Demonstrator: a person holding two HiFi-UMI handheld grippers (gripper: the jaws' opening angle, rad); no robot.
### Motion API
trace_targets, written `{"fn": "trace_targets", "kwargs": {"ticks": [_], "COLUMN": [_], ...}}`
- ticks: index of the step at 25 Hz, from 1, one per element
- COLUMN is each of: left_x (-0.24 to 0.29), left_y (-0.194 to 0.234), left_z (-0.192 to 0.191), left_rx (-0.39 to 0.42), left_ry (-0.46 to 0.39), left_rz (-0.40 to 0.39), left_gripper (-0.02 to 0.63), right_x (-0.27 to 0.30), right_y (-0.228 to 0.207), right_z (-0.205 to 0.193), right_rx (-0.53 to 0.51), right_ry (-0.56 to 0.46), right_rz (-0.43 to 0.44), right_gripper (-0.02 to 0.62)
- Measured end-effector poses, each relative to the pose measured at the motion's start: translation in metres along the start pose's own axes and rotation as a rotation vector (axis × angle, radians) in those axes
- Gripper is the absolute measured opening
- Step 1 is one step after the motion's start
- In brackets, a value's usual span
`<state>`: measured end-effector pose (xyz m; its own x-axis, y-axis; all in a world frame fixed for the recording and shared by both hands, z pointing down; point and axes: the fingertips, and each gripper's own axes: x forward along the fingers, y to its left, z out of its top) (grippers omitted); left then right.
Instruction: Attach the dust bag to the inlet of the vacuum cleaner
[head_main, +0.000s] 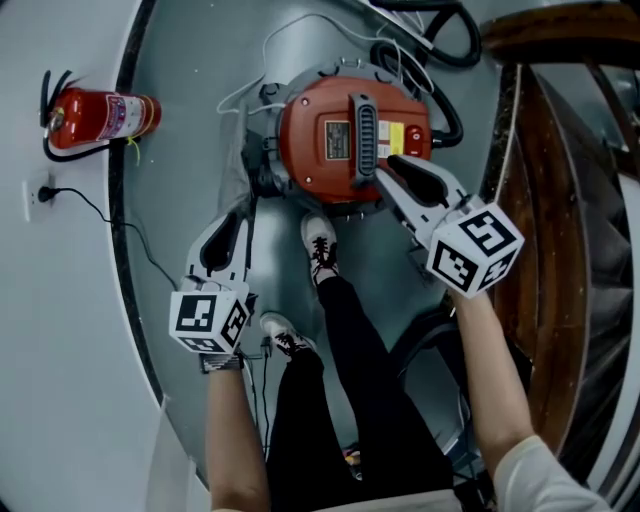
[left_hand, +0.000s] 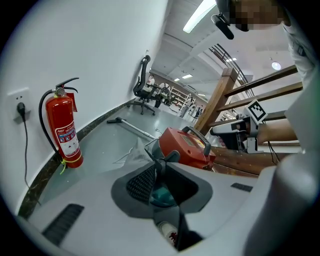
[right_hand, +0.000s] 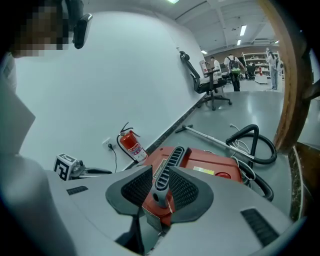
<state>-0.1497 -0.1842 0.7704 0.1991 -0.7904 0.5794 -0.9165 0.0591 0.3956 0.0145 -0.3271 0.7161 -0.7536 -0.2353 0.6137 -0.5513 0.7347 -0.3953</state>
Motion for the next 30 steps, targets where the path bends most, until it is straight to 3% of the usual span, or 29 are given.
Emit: {"fn": "trace_targets", "kwargs": {"ticks": [10,15,22,25,30], "left_x": [-0.045,-0.07,-0.112,-0.132,-0.174], "left_y": [-0.015,-0.028,-0.049,-0.066,-0.108], "left_z": [0.06,0.083,0.119,0.146,0.198], "left_rx": [0.05,0.045,0.107,0.171,0.374], "left_ry": [-0.035,-0.054,-0.084,-0.111,-0.152], "left_rz": [0.004,-0.005,0.009,0.012,-0.001], "left_gripper": [0.008,0.001,0.0,0.002,0.001], "right_x": [-0.029,-0.048,-0.082,-0.101,-0.142], "right_y": [0.046,0.073,0.115,0.137,0.176], "right_z": [0.048,0.068,0.096,0.117,0.142], "right_rx": [-0.037,-0.162,-0.308,-0.36,-0.525], "right_ry": [-0.056,-0.041,-0.04,-0.078,-0.09], "right_rz": [0.016,0.003,-0.004,-0.004,-0.006], "right_gripper": [0.058,0.041,0.029,0.029,0.029]}}
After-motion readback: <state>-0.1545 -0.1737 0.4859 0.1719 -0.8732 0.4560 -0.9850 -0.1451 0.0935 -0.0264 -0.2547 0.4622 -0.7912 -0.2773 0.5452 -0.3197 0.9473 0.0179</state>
